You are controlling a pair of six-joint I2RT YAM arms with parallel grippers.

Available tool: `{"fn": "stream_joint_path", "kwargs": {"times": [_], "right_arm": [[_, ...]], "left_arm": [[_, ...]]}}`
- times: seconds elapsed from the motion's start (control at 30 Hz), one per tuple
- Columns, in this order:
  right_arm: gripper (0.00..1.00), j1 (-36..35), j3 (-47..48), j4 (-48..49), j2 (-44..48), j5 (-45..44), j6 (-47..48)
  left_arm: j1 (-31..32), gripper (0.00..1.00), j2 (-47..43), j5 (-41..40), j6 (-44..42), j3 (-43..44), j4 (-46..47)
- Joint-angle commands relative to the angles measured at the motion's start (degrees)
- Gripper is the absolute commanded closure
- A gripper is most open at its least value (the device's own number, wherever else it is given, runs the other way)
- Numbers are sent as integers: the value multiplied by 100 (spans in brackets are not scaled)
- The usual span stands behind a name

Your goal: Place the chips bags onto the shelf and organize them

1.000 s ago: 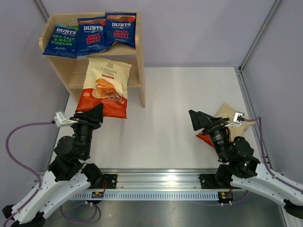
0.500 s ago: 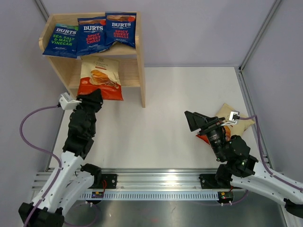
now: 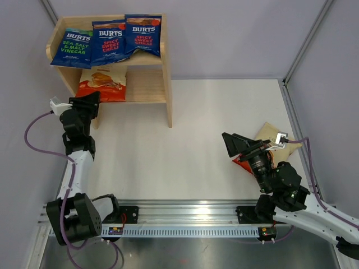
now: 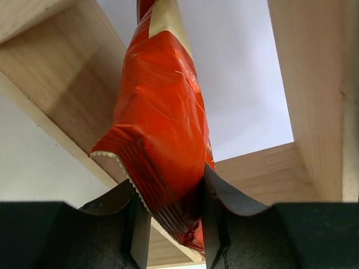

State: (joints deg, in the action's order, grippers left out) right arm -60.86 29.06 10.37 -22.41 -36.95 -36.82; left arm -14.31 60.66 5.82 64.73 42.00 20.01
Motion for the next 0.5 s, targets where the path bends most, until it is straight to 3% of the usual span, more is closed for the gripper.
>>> {"fn": "stream_joint_path", "kwargs": {"times": [0.0,0.2,0.47], "right_arm": [[0,-31,82,35,193,-172,131],[1,-31,21,44,317,-120,113],[1,-31,-76,167,352,-67,105]], "left_arm": [[-274,100,461,955,610,309,1267],[-459,96,1008,1079,734,318,1585],[-591,92,1237,816,374,511,726]]}}
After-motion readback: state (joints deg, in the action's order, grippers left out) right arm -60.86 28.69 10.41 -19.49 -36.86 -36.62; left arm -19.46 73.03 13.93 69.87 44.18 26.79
